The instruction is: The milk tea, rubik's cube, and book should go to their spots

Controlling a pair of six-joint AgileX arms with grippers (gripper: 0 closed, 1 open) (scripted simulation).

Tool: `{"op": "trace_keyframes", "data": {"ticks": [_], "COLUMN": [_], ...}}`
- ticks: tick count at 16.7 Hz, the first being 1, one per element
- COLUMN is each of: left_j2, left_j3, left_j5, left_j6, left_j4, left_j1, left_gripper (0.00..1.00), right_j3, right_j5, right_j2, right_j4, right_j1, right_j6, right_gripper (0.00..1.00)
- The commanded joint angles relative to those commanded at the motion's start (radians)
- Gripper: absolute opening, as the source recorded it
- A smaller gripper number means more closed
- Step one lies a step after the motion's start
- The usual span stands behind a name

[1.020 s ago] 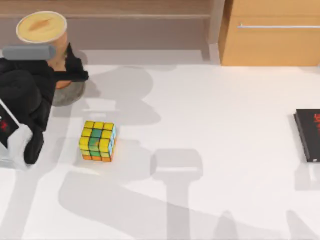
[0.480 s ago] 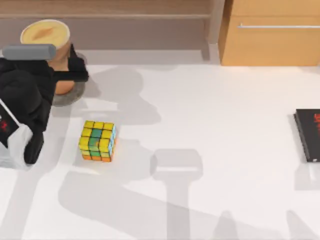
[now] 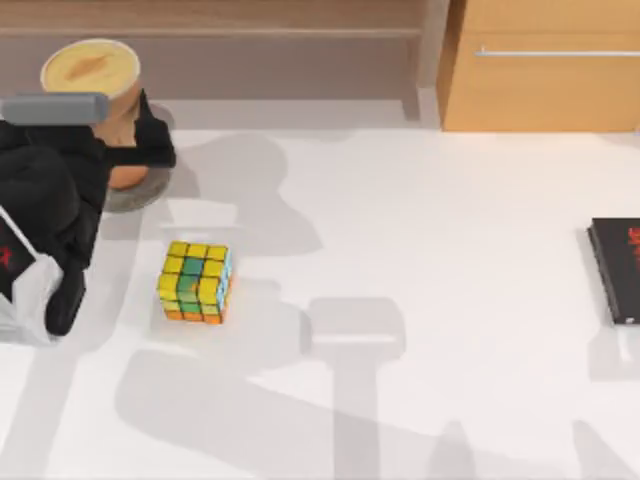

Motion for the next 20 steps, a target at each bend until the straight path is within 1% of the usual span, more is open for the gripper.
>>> {"op": "trace_keyframes", "data": {"ticks": [5,10,13,17,20], "left_j2": [-0.030,-0.030,-0.098,-0.262,-0.297], "left_j3": [-0.095,-0.095,-0.120,-0.164,-0.176], "left_j5": [-0.009,-0.009,-0.008,-0.019,-0.020], "left_j6": [0.003,0.002,-0.003,0.003,0.005], "left_j4": [0.059,0.056,0.001,-0.102,-0.130], "left_j1": [-0.008,-0.003,-0.009,-0.009,-0.011], "left_gripper": [1.00,1.00,1.00,1.00,1.00], "right_j3": [0.000,0.000,0.000,0.000,0.000], "right_j5": [0.000,0.000,0.000,0.000,0.000], "right_j2": [0.000,0.000,0.000,0.000,0.000], "right_j4": [0.000,0.000,0.000,0.000,0.000], "right_j1": [0.000,0.000,0.000,0.000,0.000], "right_j6": [0.000,0.000,0.000,0.000,0.000], "right_gripper": [1.00,1.00,1.00,1.00,1.00]}}
